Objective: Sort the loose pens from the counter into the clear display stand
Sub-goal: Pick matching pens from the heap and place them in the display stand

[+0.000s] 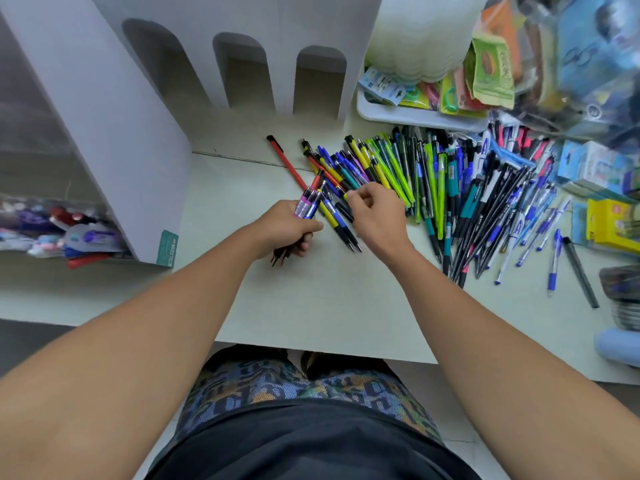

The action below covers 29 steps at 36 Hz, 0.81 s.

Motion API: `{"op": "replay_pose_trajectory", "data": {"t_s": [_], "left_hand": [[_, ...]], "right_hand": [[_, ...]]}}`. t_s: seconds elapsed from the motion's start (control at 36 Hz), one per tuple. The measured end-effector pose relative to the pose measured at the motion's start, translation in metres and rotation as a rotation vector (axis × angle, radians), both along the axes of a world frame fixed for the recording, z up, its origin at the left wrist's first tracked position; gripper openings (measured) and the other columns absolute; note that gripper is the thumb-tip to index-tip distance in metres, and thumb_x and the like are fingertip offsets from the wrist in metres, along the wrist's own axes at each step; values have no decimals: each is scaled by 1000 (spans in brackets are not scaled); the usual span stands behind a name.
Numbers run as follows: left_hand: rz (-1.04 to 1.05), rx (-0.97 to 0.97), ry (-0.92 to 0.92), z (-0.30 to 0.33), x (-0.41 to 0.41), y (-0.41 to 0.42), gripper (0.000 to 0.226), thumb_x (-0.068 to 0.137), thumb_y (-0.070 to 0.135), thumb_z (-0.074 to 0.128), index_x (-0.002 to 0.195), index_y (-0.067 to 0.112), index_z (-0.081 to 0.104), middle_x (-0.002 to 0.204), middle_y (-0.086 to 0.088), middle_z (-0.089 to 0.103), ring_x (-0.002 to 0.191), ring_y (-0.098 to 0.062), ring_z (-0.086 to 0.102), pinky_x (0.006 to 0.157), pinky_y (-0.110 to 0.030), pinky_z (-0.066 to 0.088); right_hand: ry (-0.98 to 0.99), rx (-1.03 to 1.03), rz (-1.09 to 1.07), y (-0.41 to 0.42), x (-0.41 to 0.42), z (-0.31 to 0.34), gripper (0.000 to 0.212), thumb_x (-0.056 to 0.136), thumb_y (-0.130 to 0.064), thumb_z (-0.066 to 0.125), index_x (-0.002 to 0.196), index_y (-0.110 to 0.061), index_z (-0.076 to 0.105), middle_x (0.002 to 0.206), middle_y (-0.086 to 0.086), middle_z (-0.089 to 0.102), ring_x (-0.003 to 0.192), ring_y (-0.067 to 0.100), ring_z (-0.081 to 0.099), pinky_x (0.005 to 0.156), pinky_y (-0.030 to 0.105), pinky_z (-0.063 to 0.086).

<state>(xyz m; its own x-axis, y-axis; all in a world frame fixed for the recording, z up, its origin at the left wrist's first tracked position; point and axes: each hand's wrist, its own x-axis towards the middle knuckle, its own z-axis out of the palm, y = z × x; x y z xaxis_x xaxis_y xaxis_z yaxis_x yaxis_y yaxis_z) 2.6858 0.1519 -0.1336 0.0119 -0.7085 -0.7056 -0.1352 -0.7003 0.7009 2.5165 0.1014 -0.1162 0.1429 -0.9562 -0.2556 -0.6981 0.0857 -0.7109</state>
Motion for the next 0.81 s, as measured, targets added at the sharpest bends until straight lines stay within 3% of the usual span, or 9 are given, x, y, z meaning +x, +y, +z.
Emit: {"op": "replay_pose_trajectory", "data": {"t_s": [0.08, 0.17, 0.25, 0.31, 0.39, 0.5, 0.56, 0.64, 0.81], "left_hand": [[-17, 0, 133, 20, 8, 6, 19, 95, 18, 69, 90, 15, 51, 56, 0, 52, 47, -14, 49, 47, -27, 47], [-66, 4, 163, 42, 17, 13, 23, 95, 25, 70, 84, 15, 52, 57, -2, 50, 48, -16, 47, 47, -26, 44], [-38, -6, 114, 58, 27, 24, 27, 95, 26, 70, 81, 13, 51, 58, -2, 52, 50, -16, 49, 48, -27, 45], [7, -25, 50, 63, 35, 33, 25, 94, 25, 70, 82, 13, 52, 59, -3, 51, 49, -16, 48, 48, -27, 44], [63, -64, -33, 63, 44, 44, 25, 93, 23, 70, 81, 14, 50, 59, -3, 51, 47, -15, 47, 47, -26, 44], [112, -88, -159, 58, 41, 48, 22, 92, 20, 68, 81, 13, 51, 63, -6, 56, 45, -16, 52, 45, -25, 47], [112, -82, -175, 55, 33, 48, 19, 93, 17, 67, 81, 11, 52, 66, -8, 57, 47, -17, 54, 46, -25, 49], [55, -73, -179, 50, 21, 47, 19, 93, 13, 61, 77, 9, 51, 67, -10, 56, 46, -18, 56, 47, -26, 50], [195, -37, -2, 51, 15, 56, 19, 96, 23, 65, 84, 14, 53, 67, -5, 54, 47, -15, 51, 48, -25, 47]], "right_hand": [[-331, 196, 32, 0, 20, 24, 34, 99, -43, 60, 128, -26, 57, 96, -4, 60, 87, 17, 64, 77, 36, 57], [-477, 252, 129, -1, 41, 39, 19, 102, -30, 60, 119, -22, 62, 99, 1, 66, 86, 14, 64, 74, 36, 57], [-435, 146, 200, 1, 65, 43, 22, 101, -18, 59, 88, -10, 75, 77, 3, 70, 71, 12, 63, 73, 38, 54], [-379, 114, 280, 7, 78, 44, 31, 103, -21, 56, 83, -10, 77, 74, 1, 73, 69, 10, 65, 74, 35, 56], [-409, 152, 336, 19, 90, 47, 39, 107, -30, 49, 96, -6, 78, 86, 3, 76, 78, 6, 69, 77, 27, 57], [-458, 102, 57, 27, 95, 43, 50, 108, -40, 38, 120, -3, 69, 114, 3, 73, 103, 10, 67, 89, 29, 53], [-399, 128, 121, 35, 91, 41, 56, 109, -44, 33, 122, 1, 64, 111, 13, 70, 95, 13, 65, 84, 34, 50], [-364, 309, 318, 48, 84, 36, 63, 105, -56, 28, 136, -14, 63, 133, 4, 65, 115, 4, 59, 97, 25, 41], [-578, 355, -31, 40, 74, 34, 55, 110, -47, 28, 143, -12, 54, 140, 5, 60, 126, 17, 59, 109, 38, 46]]}}
